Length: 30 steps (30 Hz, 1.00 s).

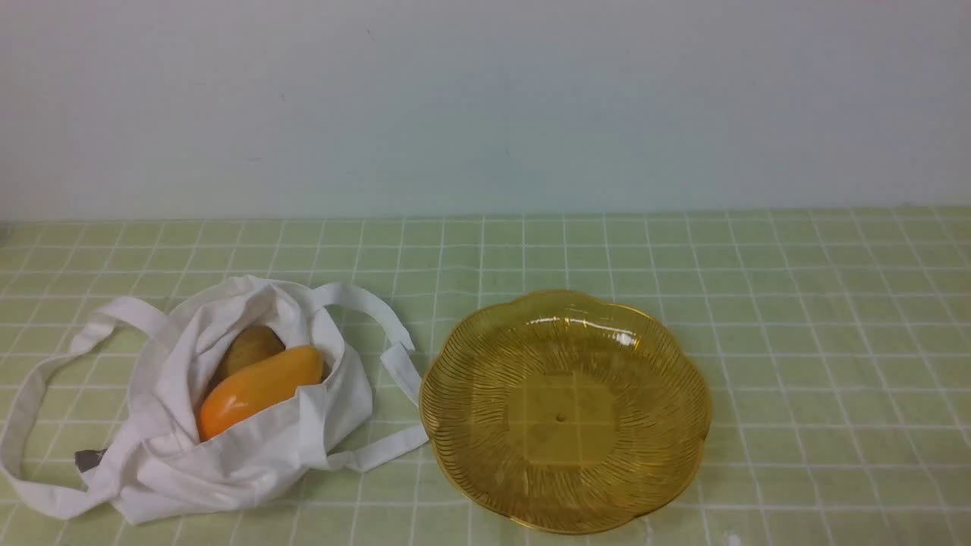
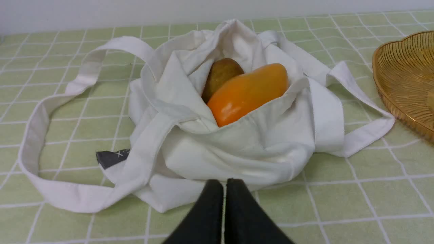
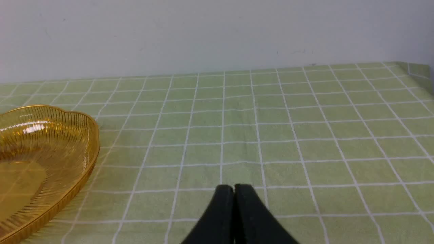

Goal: Take the fruit out of the bag on the green coffee tablecloth and place them on the plate.
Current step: 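Reach into the cloth bag and grasp the fruit inside with the left gripper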

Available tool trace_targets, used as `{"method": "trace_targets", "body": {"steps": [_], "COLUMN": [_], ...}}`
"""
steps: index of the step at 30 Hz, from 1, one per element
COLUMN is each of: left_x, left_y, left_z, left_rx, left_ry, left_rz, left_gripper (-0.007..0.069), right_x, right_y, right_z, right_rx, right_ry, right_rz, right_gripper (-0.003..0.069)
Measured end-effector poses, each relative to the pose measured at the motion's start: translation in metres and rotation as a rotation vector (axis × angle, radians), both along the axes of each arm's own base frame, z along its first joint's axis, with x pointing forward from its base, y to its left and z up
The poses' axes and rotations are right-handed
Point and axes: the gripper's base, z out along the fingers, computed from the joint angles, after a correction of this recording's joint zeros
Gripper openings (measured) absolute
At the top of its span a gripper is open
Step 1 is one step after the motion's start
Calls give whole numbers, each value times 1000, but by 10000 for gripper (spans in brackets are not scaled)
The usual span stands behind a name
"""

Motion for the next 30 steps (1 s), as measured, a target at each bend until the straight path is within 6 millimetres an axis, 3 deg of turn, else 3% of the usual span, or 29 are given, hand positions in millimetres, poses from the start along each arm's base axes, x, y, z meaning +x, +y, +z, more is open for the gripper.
{"method": "trace_targets", "body": {"steps": [25, 28, 30], "left_x": [0, 1, 1], "left_y": [0, -1, -3], "left_z": [0, 1, 5], "left_rx": [3, -44, -165], "left_ry": [-2, -18, -50], "left_rz": [-1, 1, 10], "left_gripper": [-8, -8, -8], "right_x": [0, 0, 0], "right_y": [0, 0, 0], "right_z": [0, 0, 0], "right_rx": [0, 0, 0], "right_ry": [0, 0, 0], "right_rz": [0, 0, 0], "right_gripper": [-10, -10, -10]}}
